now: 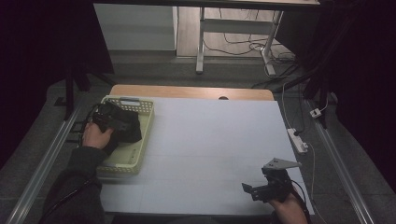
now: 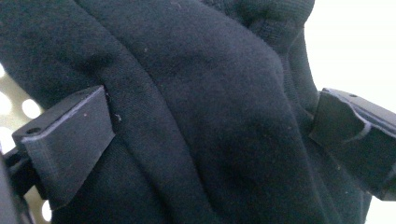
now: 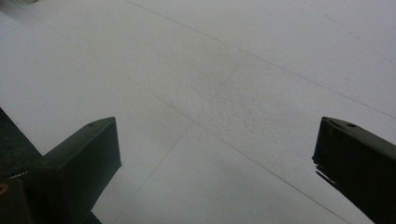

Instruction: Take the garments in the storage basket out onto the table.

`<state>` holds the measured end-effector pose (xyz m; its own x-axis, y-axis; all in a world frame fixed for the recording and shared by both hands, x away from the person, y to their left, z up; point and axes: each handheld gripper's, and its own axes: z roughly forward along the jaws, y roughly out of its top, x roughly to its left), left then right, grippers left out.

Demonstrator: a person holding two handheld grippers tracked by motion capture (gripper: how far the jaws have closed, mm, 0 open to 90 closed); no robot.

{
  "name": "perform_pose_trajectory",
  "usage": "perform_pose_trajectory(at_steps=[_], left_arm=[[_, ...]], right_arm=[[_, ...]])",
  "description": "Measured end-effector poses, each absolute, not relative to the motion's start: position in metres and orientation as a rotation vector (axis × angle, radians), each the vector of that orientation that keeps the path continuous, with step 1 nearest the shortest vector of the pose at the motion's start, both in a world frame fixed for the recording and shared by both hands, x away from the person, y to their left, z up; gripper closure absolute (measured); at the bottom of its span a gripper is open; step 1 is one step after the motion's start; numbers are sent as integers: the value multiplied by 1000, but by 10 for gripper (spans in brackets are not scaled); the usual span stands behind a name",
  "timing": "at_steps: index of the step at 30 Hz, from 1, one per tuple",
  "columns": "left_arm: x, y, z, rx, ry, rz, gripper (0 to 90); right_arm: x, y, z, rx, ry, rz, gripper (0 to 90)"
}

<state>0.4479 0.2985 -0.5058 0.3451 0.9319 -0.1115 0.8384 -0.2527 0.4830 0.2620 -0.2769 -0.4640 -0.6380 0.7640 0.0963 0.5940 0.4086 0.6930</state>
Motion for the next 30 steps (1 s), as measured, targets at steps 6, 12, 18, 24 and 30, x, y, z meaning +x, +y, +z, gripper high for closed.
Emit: perform_pose_trajectory(at_steps=[6, 12, 18, 24, 30], left_arm=[[452, 289, -512, 2214, 1498, 110, 0], [453, 277, -517, 2355, 1516, 226, 21], [451, 275, -512, 2389, 1571, 330, 241], [446, 273, -506, 2381, 1626, 363, 527], [444, 283, -496, 2251, 1661, 252, 695]], right_arm=[[262, -277, -464, 1191, 2432, 1050, 7], [262, -276, -464, 1186, 2436, 1042, 7], [261, -275, -464, 1177, 2443, 1041, 27], [261, -275, -464, 1163, 2455, 1030, 31], [261, -275, -464, 1168, 2451, 1047, 31]])
